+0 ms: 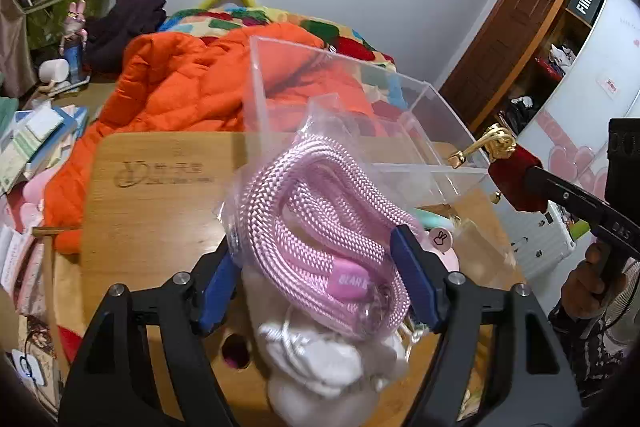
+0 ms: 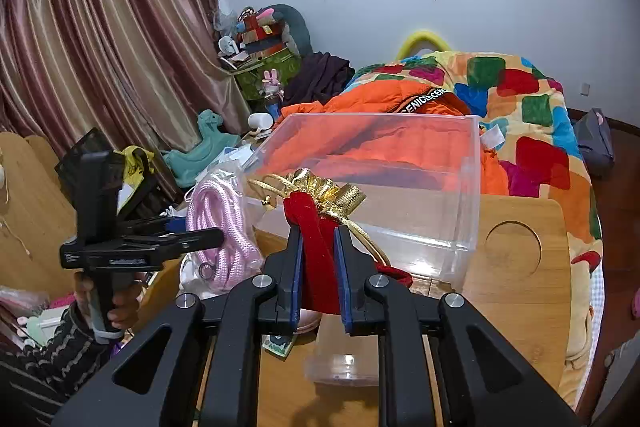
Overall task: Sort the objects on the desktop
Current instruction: 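Lower the pink rope bag into the clear box while right tool drops the red pouch in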
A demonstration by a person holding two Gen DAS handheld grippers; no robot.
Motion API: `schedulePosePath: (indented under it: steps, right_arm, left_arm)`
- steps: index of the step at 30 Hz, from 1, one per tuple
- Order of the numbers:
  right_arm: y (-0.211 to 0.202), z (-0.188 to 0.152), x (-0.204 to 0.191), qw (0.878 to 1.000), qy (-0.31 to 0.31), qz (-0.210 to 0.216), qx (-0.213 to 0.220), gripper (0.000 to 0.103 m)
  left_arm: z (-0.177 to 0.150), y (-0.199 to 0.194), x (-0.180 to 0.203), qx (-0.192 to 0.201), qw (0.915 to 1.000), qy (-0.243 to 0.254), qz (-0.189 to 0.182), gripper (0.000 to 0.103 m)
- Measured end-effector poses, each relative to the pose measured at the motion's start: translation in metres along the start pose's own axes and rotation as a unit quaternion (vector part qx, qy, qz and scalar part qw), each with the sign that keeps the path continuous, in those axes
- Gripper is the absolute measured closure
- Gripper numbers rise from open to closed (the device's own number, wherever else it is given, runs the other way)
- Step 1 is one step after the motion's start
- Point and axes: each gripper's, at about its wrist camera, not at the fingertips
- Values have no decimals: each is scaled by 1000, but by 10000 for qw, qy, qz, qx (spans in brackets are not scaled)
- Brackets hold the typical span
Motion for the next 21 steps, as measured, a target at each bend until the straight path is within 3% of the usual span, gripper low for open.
schedulePosePath:
  steps: [5,7,8,9,14,21]
  right_arm:
    - [3,-2,-2,10000,-24,29,-61,90]
    - [4,-3,-2,9999,-18,47,-93,90]
    - [5,-4,-2,9999,-14,55,-100,90]
    - [5,-5,-2,9999,-20,59,-104,90]
    - [3,-5,-1,10000,-18,58,-53,90]
    - [-4,4,0,9999,42,62,132,90]
  left_arm:
    - [0,14,4,-63,9999,-13,-119,30]
    - [0,16,11,-18,9999,99,-125,46]
    - [-1,16,15,-40,9997,156,-187,67]
    - [-2,15,18,-31,9997,197,-145,72]
    - [-9,3,44,187,9976,652,125,80]
    - [-5,-15,77,485,9917,1135,356,81]
Point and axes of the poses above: each gripper's, at about its wrist camera, not at the fingertips, and y roughly the way its jaws point, x to its right, z to its top, and after that the axes turned 15 degrees about -z, right-handed
